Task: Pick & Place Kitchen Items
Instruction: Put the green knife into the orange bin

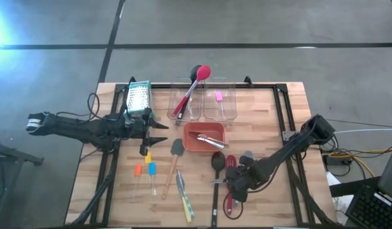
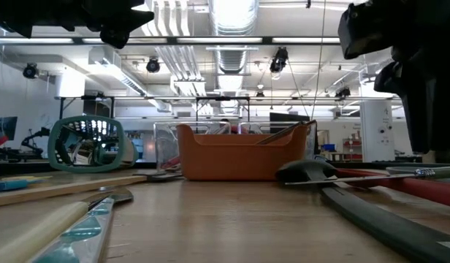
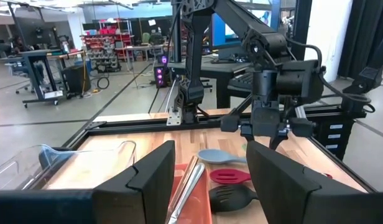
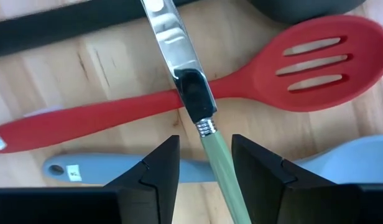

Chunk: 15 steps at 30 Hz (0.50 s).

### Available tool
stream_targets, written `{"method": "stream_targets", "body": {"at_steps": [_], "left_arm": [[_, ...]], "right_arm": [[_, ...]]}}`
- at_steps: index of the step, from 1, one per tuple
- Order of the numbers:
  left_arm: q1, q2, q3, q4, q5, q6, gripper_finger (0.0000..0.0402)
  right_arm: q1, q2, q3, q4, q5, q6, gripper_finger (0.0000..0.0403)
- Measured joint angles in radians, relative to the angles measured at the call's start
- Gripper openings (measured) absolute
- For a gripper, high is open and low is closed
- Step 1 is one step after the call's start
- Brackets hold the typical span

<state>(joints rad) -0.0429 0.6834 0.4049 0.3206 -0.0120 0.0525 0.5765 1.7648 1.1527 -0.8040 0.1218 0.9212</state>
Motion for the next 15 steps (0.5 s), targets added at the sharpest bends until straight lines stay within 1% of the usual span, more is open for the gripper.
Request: {"method": "stream_targets", "body": {"at_steps": [15], "left_arm": [[0.0, 0.0, 0.0, 0.0, 0.0, 0.0, 0.0204]], "right_arm": [[0.0, 0.084, -0.008, 0.002, 0.009, -0.012, 0.0129]]}}
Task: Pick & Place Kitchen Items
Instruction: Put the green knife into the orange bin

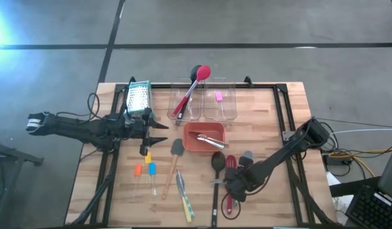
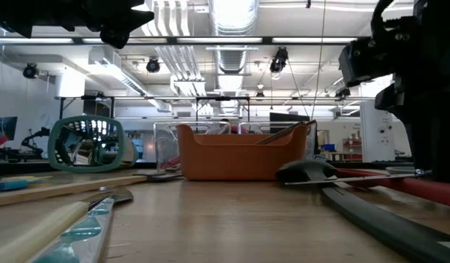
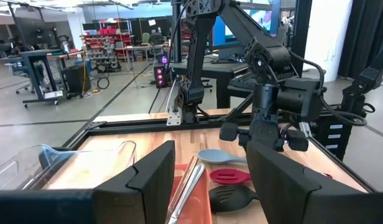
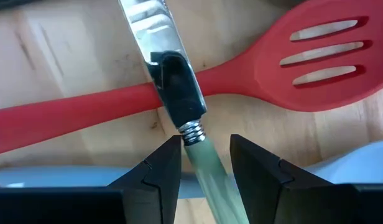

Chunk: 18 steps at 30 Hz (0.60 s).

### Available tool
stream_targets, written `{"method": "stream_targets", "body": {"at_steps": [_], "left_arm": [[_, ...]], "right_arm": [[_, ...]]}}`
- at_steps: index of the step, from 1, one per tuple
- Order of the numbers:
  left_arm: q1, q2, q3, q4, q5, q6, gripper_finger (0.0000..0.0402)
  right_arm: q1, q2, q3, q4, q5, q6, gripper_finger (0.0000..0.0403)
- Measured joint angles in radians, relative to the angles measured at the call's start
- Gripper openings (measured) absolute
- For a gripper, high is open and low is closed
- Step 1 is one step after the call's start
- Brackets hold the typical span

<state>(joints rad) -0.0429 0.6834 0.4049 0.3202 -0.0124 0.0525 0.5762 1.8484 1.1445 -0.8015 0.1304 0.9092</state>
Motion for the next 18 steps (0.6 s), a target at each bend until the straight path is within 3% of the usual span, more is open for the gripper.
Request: {"method": "stream_targets", "body": {"at_steps": [5, 11, 18], "left_arm": [[0.0, 0.001, 0.0, -0.002, 0.0, 0.0, 0.0204], [0.0, 0.008, 0.0, 0.0, 0.0, 0.0, 0.0204], [0.0, 0.008, 0.0, 0.0, 0.0, 0.0, 0.0204]], "right_arm": [[0.0, 0.015, -0.011, 0.002, 0.0, 0.0, 0.0104], [0.0, 0.007, -0.017, 0.0, -0.009, 0.013, 0.0042], [0.0, -0.023, 0.012, -0.016, -0.021, 0.011, 0.0042]]}}
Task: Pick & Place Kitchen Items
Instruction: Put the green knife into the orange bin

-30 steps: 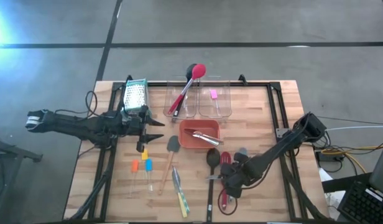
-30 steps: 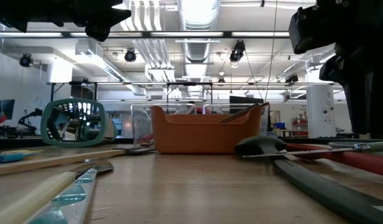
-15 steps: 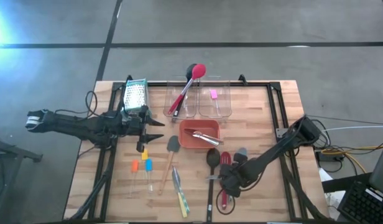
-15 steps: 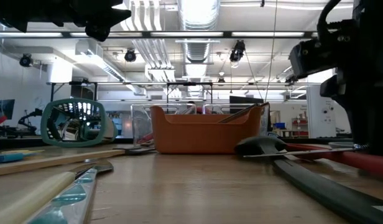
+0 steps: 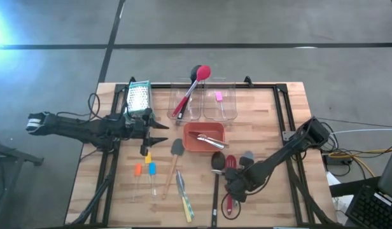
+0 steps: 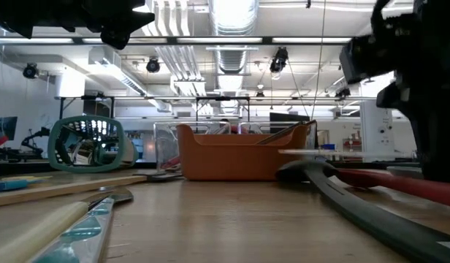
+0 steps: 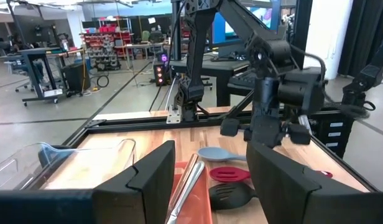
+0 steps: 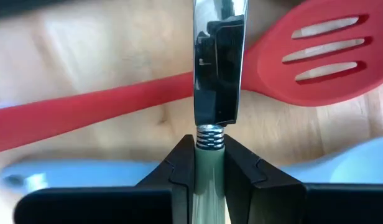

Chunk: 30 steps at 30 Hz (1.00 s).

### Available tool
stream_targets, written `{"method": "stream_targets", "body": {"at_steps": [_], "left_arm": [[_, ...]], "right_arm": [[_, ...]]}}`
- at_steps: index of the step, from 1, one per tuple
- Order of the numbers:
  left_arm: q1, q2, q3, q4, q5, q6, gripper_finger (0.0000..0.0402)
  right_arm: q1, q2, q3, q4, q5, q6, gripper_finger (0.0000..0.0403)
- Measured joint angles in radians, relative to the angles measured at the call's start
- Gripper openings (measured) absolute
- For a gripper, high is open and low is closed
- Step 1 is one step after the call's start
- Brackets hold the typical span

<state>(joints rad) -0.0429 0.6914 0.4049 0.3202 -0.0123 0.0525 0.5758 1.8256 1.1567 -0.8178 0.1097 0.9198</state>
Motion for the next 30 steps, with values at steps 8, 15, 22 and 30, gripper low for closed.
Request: {"method": "stream_targets", "body": {"at_steps": [8, 15, 22, 30], "left_arm": [[0.0, 0.0, 0.0, 0.011, 0.0, 0.0, 0.0204], [0.0, 0.001, 0.0, 0.019, 0.0, 0.0, 0.0204], [0.0, 0.004, 0.0, 0.015, 0.0, 0.0, 0.0204], [0.0, 0.005, 0.0, 0.015, 0.0, 0.0, 0.0204]], "right_arm": [[-0.034, -0.1, 0.123, -0.178, 0.023, -0.027, 0.0042], [-0.198, -0.12, 0.259, -0.298, 0.057, -0.172, 0.0042], [-0.39, -0.113, 0.348, -0.308, -0.011, -0.236, 0.0042], [-0.558, -0.113, 0.409, -0.306, -0.112, -0.301, 0.0042]]}}
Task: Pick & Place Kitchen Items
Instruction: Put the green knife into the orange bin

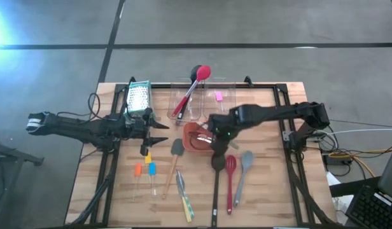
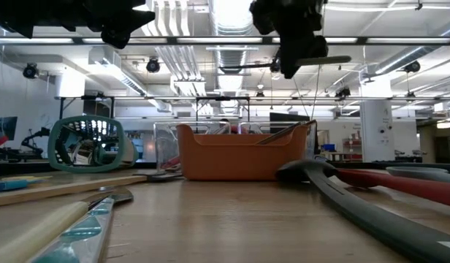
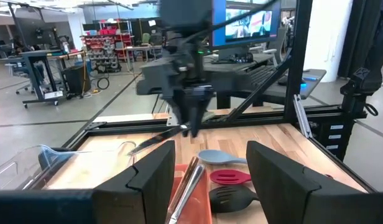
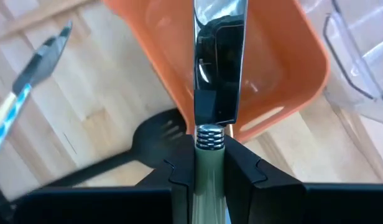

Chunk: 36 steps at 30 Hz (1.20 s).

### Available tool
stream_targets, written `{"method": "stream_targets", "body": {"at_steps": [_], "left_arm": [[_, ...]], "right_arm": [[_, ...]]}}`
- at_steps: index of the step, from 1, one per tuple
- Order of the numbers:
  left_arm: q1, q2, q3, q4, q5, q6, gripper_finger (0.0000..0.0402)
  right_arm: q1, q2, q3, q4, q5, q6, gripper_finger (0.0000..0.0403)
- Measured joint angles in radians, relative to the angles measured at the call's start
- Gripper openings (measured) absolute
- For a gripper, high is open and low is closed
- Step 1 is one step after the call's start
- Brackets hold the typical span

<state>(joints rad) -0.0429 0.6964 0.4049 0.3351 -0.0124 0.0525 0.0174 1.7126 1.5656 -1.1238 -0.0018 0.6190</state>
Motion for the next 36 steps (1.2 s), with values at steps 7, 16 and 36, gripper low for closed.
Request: {"method": "stream_targets", "body": {"at_steps": [7, 16, 36], "left_arm": [[0.0, 0.0, 0.0, 0.0, 0.0, 0.0, 0.0204], [0.0, 0.0, 0.0, 0.002, 0.0, 0.0, 0.0204], [0.0, 0.0, 0.0, 0.001, -0.007, 0.023, 0.0204]], "right_arm": [[-0.088, 0.0, -0.005, 0.006, -0.09, 0.006, 0.0042], [-0.093, 0.077, -0.003, 0.051, -0.171, -0.043, 0.0042], [-0.134, 0.373, 0.212, -0.116, -0.209, -0.181, 0.0042]]}}
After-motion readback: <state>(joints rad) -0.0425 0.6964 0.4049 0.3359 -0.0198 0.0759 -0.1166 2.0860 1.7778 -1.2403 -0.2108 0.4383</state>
